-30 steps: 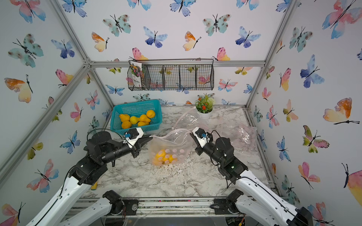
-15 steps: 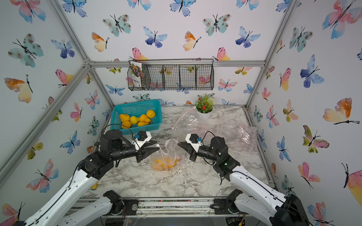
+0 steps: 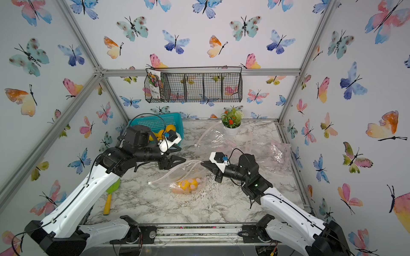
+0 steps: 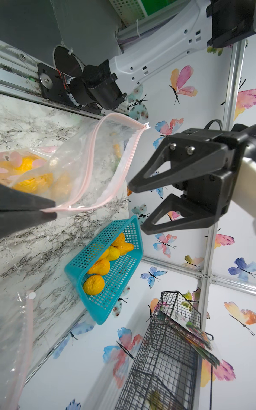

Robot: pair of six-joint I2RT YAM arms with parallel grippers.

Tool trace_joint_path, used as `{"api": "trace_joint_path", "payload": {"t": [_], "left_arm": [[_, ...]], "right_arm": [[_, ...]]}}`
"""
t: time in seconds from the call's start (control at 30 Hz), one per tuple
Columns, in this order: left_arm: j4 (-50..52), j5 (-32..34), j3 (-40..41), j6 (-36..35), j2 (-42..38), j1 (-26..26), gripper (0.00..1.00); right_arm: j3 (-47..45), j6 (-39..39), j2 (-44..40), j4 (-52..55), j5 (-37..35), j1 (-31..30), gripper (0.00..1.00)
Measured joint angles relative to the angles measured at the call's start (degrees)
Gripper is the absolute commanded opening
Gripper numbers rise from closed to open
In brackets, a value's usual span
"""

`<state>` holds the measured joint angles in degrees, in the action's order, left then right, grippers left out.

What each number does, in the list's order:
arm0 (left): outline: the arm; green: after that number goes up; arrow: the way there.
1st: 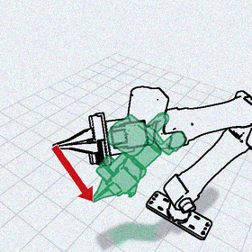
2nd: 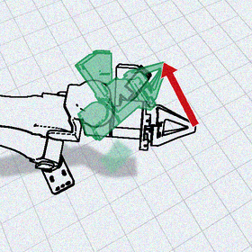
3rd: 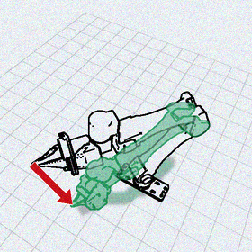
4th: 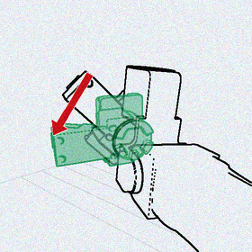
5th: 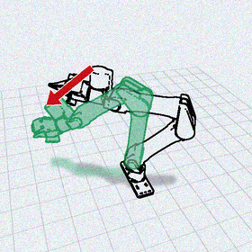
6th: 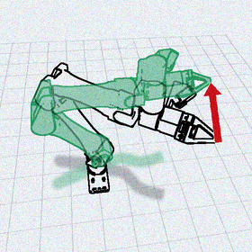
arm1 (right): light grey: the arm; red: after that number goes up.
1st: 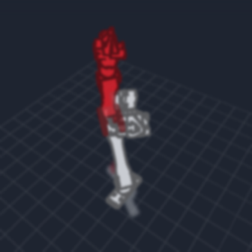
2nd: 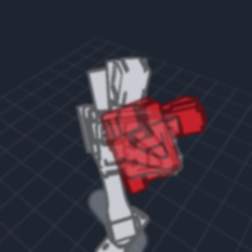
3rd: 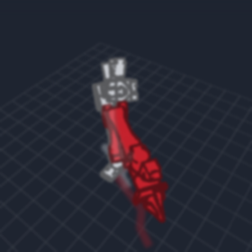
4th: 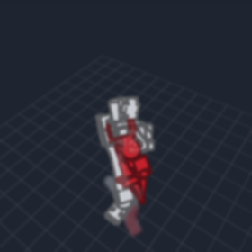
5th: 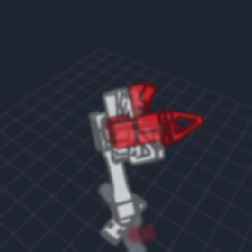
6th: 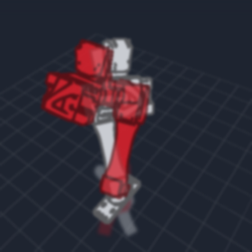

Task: Open the zip-top bag and take out the pear
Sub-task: Open the zipper of the food storage bag at the center of the board.

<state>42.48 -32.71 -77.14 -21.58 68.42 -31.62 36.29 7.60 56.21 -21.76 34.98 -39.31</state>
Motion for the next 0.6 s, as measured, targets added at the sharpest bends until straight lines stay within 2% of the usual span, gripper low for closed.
{"api": "trace_joint_path", "payload": {"t": [0.13, 0.27, 0.37, 0.6], "left_arm": [[3.9, -0.8, 0.6, -1.2, 1.8, 0.0, 0.54], [5.2, -2.8, 2.4, -1.4, 1.9, 0.0, 0.53], [5.5, -6.8, 3.2, -1.6, 2.6, 0.0, 0.41], [6.6, -12.2, 2.6, -1.3, 6.6, -0.5, 0.02]], "right_arm": [[0.0, 0.6, -0.2, 0.2, -0.1, 0.0, 0.02], [0.5, 1.0, -0.3, 0.5, -0.5, 0.0, 0.02], [1.7, 1.0, -0.3, 1.7, -2.0, 0.0, 0.06], [8.8, -0.1, 1.2, 6.4, -11.6, 0.0, 0.2]]}}
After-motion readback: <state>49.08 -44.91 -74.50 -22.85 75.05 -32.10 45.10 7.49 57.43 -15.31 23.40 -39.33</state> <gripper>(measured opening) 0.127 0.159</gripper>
